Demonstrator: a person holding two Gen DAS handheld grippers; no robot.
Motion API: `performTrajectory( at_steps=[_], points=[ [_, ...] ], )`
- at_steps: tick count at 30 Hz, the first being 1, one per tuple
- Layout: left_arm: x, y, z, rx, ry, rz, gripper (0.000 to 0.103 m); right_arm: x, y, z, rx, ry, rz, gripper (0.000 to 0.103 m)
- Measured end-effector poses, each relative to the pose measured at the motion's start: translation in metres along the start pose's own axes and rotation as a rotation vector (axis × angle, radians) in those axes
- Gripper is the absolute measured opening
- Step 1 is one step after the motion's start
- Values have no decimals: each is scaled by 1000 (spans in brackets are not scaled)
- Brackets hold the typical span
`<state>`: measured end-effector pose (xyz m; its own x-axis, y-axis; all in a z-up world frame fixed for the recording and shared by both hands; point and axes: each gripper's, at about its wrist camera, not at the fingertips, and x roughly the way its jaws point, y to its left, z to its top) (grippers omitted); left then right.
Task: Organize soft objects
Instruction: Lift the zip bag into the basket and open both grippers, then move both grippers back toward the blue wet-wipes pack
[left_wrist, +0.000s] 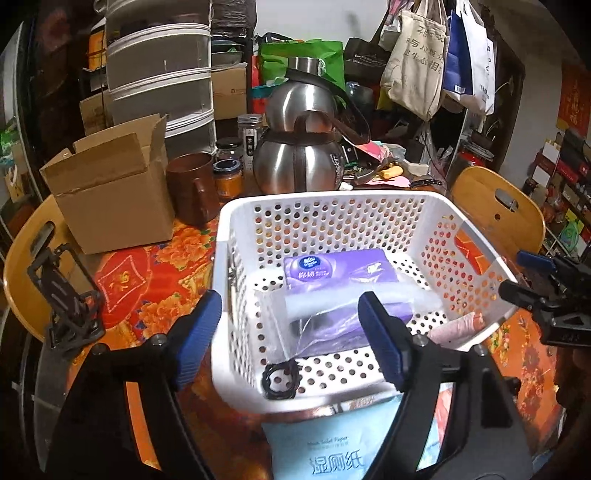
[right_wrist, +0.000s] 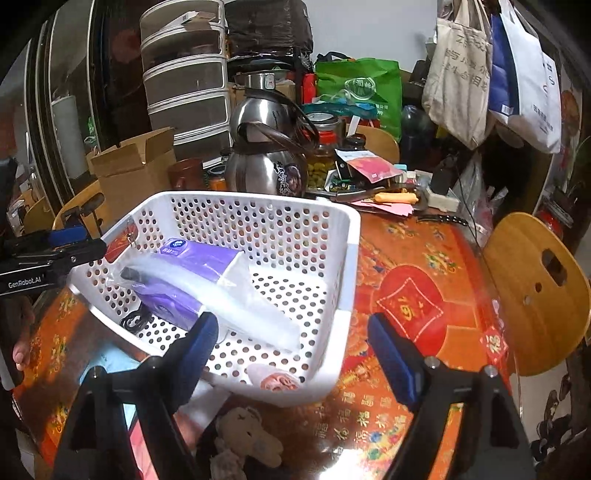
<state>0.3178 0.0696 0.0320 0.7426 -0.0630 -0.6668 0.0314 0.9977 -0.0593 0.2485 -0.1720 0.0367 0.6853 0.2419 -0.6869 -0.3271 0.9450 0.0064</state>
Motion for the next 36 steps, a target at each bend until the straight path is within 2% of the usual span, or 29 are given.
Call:
performTrajectory(
  at_steps=[9,12,17,19,24,30,32,36],
  points=[
    [-36,-2,-32,9,-28,-3,75,-24,5,-26,21,-7,14,83],
    [-53,-1,-48,4,-44,-12,80,-38,12,-39,21,-28,26,83],
    [-67,7,-83,-5,-14,-18,80,-58,29,-62,23,-57,37,83],
    [-68,13,-96,-19,10,0,80,-63,38,-71,23,-57,57,83],
    [-60,35,-131,-107,55,-52,80,-70,74,-92,-15,-70,98,83],
    [-38,44,-164,-125,111,-75,80,-53,118,-104,-78,-48,127,83],
    [-32,45,-172,-127,122,-90,80,-46,129,-106,-96,-36,136,79],
    [-24,47,-181,-132,127,-113,79,-29,148,-109,-131,-3,143,63]
  ],
)
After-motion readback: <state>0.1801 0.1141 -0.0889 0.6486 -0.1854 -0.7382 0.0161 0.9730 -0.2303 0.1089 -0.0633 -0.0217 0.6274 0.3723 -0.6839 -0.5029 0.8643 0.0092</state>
